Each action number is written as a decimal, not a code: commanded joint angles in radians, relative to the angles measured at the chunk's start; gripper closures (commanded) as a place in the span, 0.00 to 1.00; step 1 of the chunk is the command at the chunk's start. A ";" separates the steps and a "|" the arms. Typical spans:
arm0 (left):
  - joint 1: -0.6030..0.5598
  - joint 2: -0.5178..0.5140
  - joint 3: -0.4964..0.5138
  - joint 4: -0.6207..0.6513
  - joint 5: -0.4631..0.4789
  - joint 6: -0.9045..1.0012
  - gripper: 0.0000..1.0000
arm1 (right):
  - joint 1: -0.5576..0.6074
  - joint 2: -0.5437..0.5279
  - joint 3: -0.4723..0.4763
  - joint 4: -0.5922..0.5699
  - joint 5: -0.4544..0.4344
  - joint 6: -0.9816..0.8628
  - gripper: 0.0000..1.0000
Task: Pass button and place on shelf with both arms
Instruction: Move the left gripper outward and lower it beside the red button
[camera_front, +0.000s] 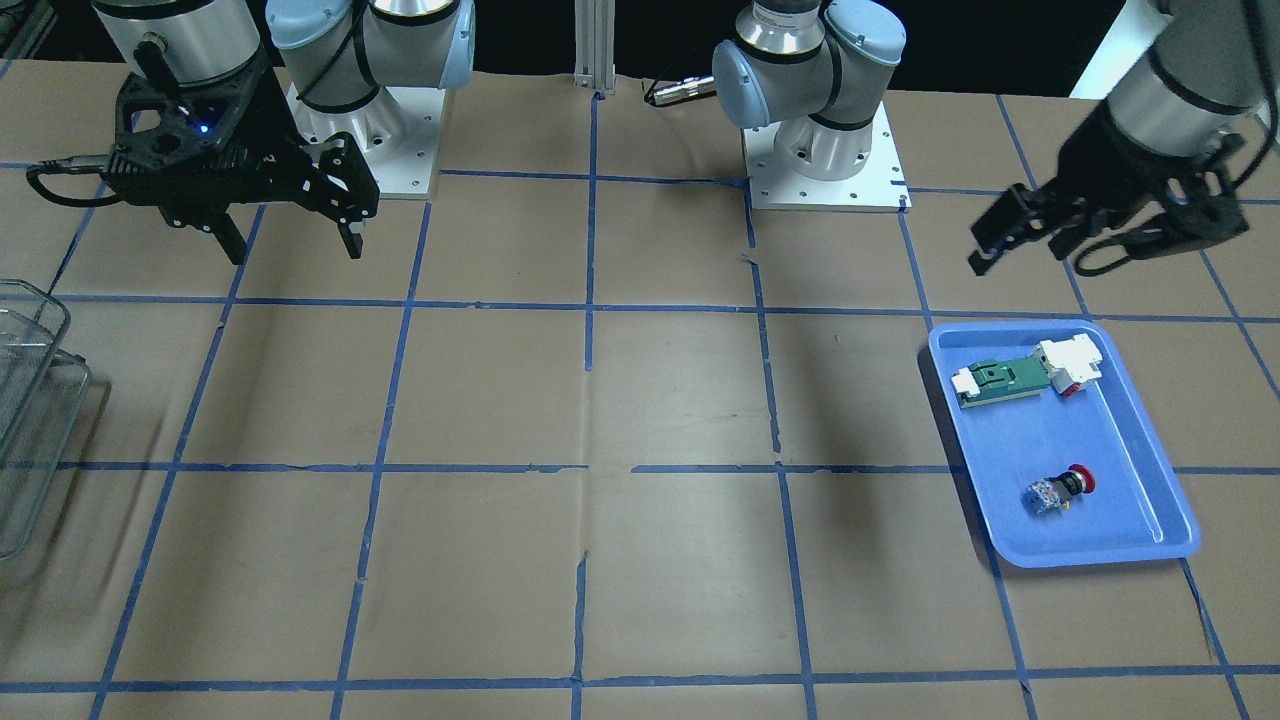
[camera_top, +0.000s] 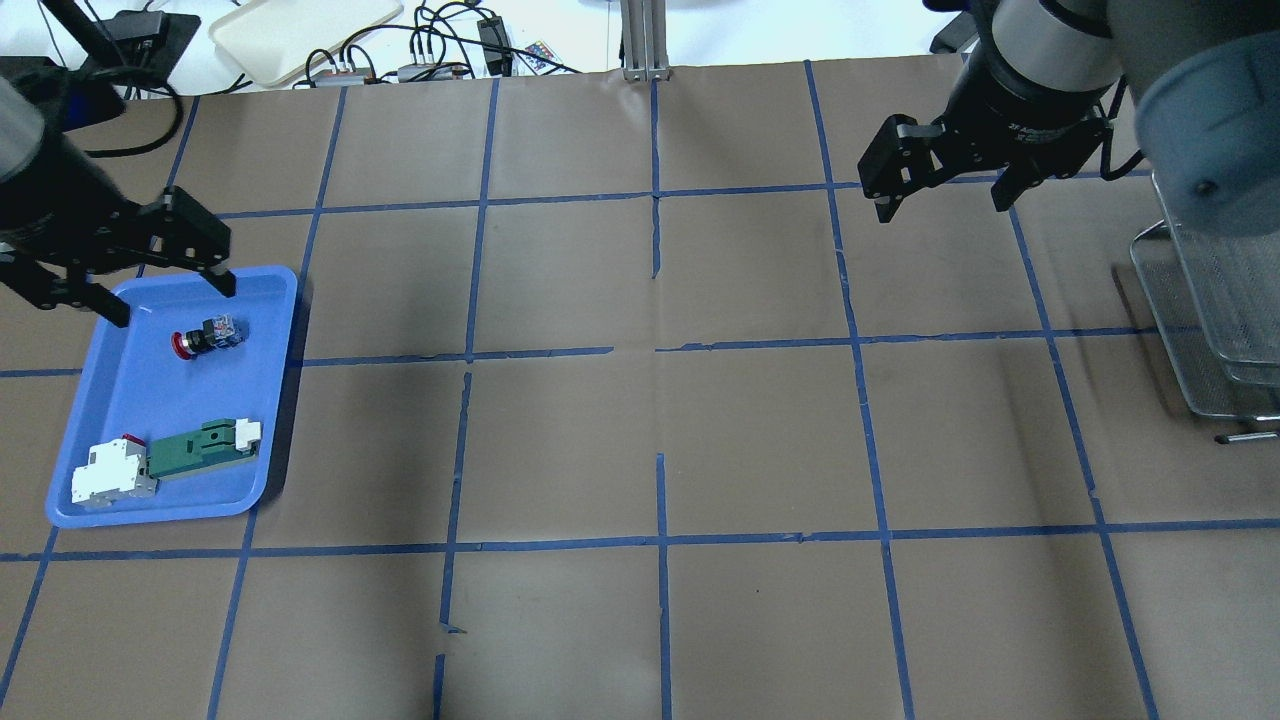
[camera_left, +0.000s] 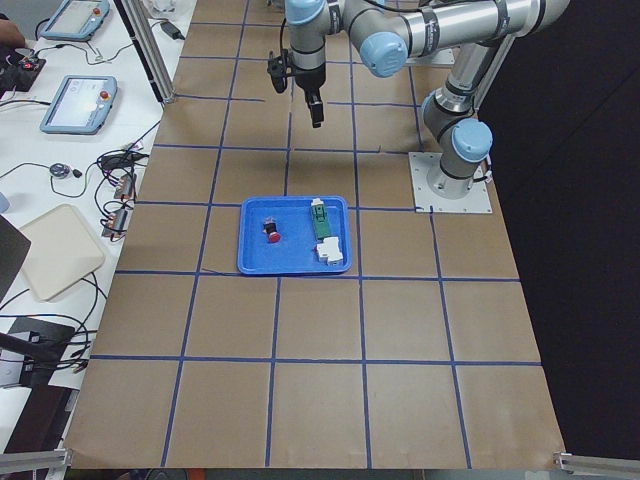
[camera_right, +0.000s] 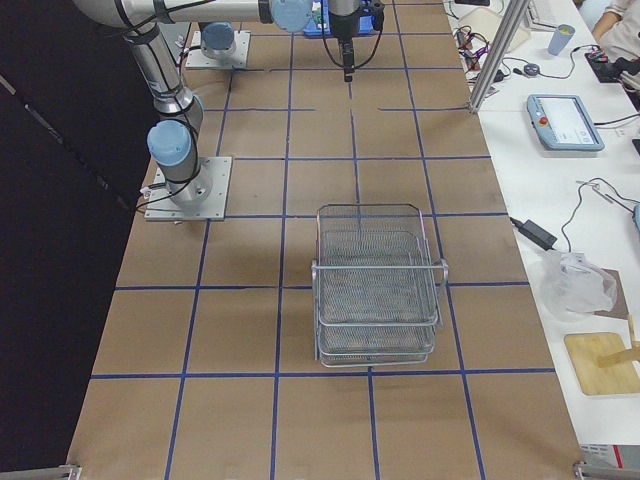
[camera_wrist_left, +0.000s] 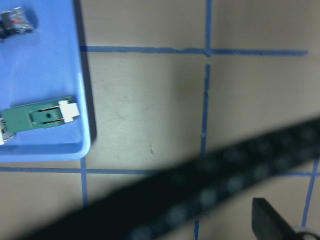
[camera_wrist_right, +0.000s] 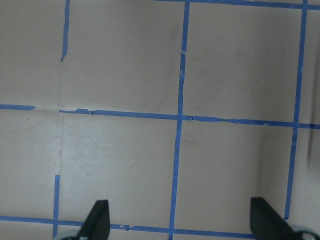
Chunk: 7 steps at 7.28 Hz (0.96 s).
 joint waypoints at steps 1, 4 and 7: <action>0.176 -0.069 -0.055 0.226 -0.009 -0.195 0.00 | 0.000 -0.001 0.001 0.000 0.000 -0.007 0.00; 0.323 -0.197 -0.052 0.373 -0.023 -0.396 0.00 | 0.000 -0.001 0.002 0.000 0.001 -0.007 0.00; 0.380 -0.350 0.027 0.373 -0.187 -0.607 0.00 | -0.001 -0.001 0.001 -0.003 -0.002 -0.090 0.00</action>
